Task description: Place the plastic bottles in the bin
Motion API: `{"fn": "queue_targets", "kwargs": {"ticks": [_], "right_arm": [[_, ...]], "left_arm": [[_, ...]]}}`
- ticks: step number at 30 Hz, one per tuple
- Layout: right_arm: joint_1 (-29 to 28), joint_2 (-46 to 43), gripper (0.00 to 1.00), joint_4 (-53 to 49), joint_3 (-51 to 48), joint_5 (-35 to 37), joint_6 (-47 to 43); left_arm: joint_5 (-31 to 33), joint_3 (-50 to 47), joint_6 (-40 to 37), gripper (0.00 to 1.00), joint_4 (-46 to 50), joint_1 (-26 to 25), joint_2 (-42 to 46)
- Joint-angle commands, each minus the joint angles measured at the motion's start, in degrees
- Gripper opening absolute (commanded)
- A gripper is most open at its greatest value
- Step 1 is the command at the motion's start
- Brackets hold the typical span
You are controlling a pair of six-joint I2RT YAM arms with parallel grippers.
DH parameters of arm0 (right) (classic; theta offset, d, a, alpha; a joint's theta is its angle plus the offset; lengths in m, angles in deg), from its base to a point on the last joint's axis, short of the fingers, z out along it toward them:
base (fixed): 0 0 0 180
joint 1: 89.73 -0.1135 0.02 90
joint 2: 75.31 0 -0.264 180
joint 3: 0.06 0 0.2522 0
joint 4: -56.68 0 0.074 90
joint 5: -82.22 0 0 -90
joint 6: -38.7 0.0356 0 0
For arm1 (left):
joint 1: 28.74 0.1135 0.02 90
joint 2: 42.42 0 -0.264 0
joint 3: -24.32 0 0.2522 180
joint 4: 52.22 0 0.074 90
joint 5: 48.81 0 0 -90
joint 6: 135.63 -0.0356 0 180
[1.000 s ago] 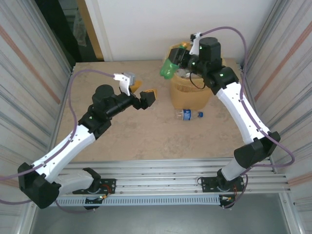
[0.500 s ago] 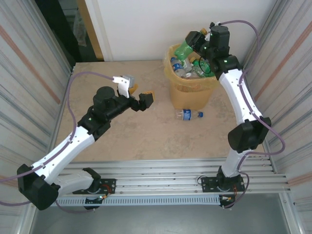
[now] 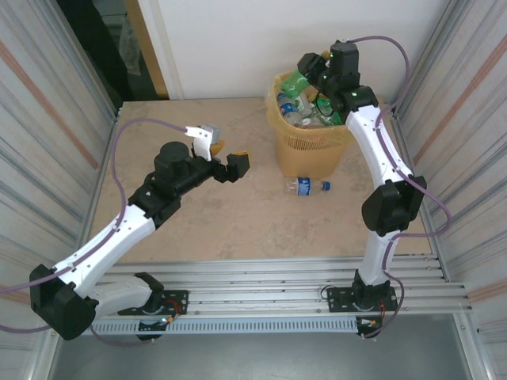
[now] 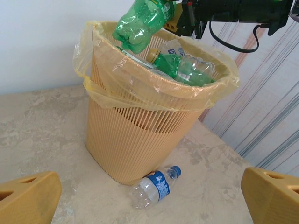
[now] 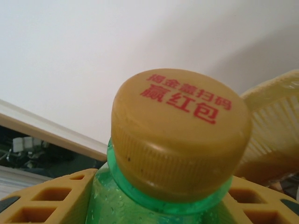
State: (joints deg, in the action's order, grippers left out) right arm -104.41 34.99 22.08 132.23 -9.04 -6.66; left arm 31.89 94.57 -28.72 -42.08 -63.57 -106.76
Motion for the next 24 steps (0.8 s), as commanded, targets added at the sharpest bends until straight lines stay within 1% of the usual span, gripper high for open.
{"fn": "queue_targets", "kwargs": {"ticks": [1,4,10,14,20,24], "right_arm": [[-0.5,1.3,0.52,-0.7,0.8,2.3,1.2],[-0.7,1.7,0.55,-0.9,0.7,2.4,1.3],[-1.3,2.6,0.57,-1.4,0.7,2.5,1.2],[-1.4,2.9,0.62,-2.4,0.8,2.9,0.7],[-1.4,1.8,0.73,-4.8,0.8,5.4,-1.7],[-1.5,0.4,0.75,-6.4,0.5,7.6,-3.7]], "left_arm": [[0.2,-0.3,0.6,0.99,-0.8,0.5,-0.2],[0.3,-0.3,0.8,0.99,-0.9,0.6,-0.1],[0.0,-0.4,1.4,0.99,-1.4,0.7,-0.5],[-0.2,-0.6,1.8,0.99,-1.5,0.7,-0.7],[0.3,-0.7,2.2,0.99,-1.6,1.0,-0.8],[0.2,-0.7,2.7,0.99,-1.8,1.1,-1.0]]}}
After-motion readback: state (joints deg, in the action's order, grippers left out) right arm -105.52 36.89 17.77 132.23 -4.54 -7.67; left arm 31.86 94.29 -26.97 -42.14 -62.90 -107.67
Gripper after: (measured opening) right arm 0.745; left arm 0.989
